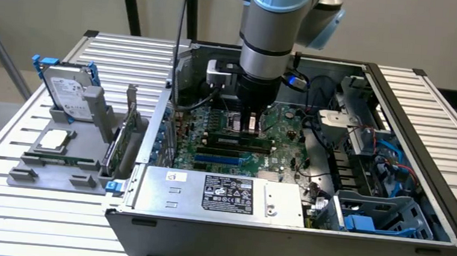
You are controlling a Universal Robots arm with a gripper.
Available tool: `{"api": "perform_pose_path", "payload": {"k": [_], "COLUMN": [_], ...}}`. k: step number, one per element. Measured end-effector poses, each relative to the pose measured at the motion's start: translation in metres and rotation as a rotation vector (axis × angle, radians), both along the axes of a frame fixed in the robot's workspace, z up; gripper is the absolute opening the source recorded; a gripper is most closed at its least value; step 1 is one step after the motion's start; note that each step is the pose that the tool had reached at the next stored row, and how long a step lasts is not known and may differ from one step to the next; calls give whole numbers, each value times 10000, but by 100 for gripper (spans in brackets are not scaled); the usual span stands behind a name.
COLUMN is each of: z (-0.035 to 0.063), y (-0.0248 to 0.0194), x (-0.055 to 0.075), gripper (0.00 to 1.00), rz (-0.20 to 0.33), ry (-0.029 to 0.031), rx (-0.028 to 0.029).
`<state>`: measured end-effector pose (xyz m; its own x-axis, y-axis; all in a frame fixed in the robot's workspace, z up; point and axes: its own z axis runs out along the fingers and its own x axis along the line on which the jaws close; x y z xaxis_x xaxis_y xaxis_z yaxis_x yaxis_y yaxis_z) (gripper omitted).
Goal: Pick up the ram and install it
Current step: 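Insert the ram into the slot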
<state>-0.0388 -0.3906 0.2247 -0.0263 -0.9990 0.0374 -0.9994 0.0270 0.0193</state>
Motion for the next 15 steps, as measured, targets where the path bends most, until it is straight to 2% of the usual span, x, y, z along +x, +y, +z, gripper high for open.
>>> {"api": "perform_pose_path", "payload": {"k": [5, 6, 7, 12, 15], "z": [-1, 5, 18, 193, 239], "y": [0, 0, 0, 0, -2], "x": [0, 0, 0, -3, -21], "gripper": [15, 22, 22, 22, 19], "rz": [1, 1, 1, 1, 0], "ry": [-1, 0, -1, 0, 0], "rx": [1, 2, 4, 22, 52]}}
